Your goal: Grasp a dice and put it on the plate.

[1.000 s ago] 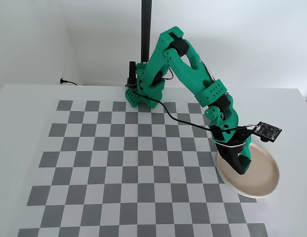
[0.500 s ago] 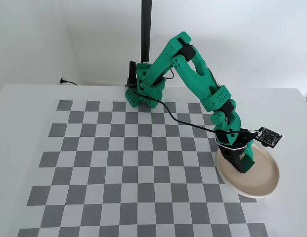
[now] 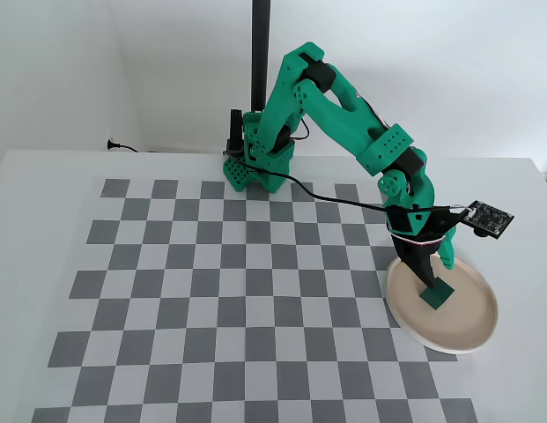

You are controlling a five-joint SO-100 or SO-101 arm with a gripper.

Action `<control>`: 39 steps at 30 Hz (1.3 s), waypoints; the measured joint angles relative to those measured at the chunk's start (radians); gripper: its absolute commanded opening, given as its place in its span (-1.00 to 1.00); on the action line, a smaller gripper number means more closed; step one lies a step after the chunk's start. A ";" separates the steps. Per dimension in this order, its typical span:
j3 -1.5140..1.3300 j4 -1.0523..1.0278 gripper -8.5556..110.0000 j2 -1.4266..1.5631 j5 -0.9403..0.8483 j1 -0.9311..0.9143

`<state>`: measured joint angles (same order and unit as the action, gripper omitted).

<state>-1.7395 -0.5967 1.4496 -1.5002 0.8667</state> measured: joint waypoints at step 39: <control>-0.910 -0.322 -0.92 1.555 0.155 -0.646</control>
<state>-2.6492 -0.9189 3.0051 -1.3453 0.2209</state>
